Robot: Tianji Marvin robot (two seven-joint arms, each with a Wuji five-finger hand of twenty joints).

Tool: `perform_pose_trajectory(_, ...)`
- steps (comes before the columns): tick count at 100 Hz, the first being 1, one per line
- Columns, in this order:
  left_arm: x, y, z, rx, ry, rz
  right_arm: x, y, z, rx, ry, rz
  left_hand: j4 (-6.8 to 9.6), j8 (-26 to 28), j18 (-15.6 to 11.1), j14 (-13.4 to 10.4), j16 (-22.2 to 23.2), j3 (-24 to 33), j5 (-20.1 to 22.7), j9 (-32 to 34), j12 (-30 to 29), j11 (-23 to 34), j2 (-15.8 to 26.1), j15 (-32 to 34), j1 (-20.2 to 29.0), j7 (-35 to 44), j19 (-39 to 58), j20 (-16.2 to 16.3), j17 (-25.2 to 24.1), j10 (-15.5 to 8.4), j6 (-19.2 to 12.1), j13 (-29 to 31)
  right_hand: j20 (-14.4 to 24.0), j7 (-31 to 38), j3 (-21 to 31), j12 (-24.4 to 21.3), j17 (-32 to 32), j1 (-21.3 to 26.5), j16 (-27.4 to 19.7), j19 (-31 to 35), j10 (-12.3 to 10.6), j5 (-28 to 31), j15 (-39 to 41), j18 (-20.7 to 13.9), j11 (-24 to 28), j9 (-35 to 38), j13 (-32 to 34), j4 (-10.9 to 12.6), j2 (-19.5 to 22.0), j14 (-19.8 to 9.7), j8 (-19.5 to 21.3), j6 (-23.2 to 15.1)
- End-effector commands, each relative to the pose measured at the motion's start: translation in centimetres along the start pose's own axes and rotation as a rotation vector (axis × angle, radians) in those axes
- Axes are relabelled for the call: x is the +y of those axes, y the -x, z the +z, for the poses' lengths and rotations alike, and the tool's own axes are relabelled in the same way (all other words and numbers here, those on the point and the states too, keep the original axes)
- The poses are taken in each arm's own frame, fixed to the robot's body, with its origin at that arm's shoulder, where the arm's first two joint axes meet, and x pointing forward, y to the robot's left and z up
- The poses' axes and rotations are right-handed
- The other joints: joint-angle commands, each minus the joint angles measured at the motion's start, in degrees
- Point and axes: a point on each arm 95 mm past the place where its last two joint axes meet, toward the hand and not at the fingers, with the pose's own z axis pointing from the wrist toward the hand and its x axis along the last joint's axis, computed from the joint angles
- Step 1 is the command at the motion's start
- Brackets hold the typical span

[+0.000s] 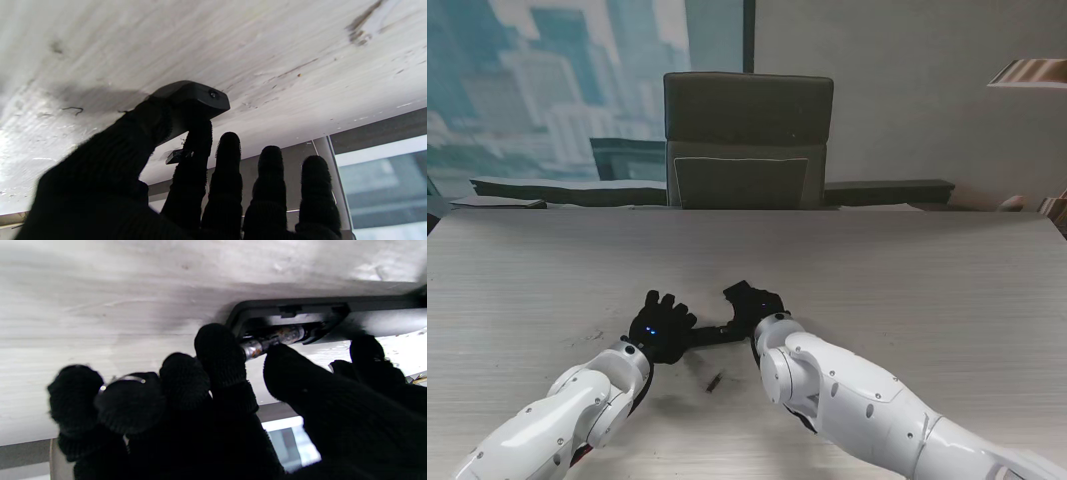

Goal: Install the batteries into the remote control and close the cover

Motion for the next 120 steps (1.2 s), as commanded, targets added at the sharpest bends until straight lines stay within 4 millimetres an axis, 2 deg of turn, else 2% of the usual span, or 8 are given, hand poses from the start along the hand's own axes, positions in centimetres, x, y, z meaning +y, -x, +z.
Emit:
perform_pose_trajectory(1, 1.9, -0.5, -0.4, 0.009, 0.066, -0.004, -0.3, -0.8, 0.0, 0.022, -0.023, 0.01, 0.92, 2.1, 0.3, 0.3, -0.3, -0.9, 5.1, 0.6, 0.4, 0.6, 0.8, 0.3, 3.1, 9.5, 0.4, -1.1, -0.4, -0.1, -10.4, -0.2, -0.2, 1.3, 2.3, -0.5, 0.1, 1.5, -0.4, 0.6, 4.7, -1.1, 0.3, 2.6, 0.5, 0.5, 0.9, -1.9, -1.7, 0.0, -1.4, -1.2)
perform_pose_trajectory(19, 1.9, -0.5, -0.4, 0.011, 0.065, -0.004, -0.4, -1.0, 0.1, 0.026, -0.029, 0.012, 0.93, 2.1, 0.3, 0.3, -0.3, -0.9, 5.2, 0.6, 0.4, 0.6, 0.8, 0.3, 3.1, 9.5, 0.4, -1.1, -0.4, -0.1, -10.3, -0.3, -0.1, 3.9, 3.7, -0.4, 0.3, 3.0, -0.2, 0.8, 4.7, -1.9, 0.8, 2.1, 0.7, 0.6, 0.9, -3.0, -3.9, -0.2, -4.3, -1.2)
perform_pose_trajectory(66, 1.9, -0.6, -0.5, 0.013, 0.064, -0.002, -0.5, -1.8, 0.6, 0.031, -0.035, 0.033, 0.91, 2.1, 0.3, 0.2, -0.3, -0.9, 5.2, 0.7, 0.4, 0.6, 0.7, 0.3, 3.3, 9.5, 0.4, -1.1, -0.4, -0.1, -10.1, -0.3, -0.3, 5.5, 4.3, 0.0, 2.0, 4.2, 0.4, 1.3, 5.0, -2.9, 2.1, 2.5, 1.5, 0.6, 1.0, -2.7, -3.8, -1.1, -4.3, 1.3)
perform_pose_trajectory(120, 1.9, -0.6, -0.5, 0.013, 0.065, 0.0, -1.5, -2.5, 1.5, 0.052, -0.098, 0.03, 0.65, 2.2, 0.2, 0.1, -0.3, -0.7, 5.4, 0.7, 0.4, 0.7, 0.7, 0.4, 4.1, 9.9, 0.5, -1.1, -0.3, -0.2, -10.4, -0.2, -1.0, 6.6, 5.8, 0.0, 3.3, 5.1, 1.2, 1.9, 4.9, -2.7, 3.1, 1.8, 1.6, 1.8, 1.1, -2.6, -5.3, -1.9, -3.7, 2.8)
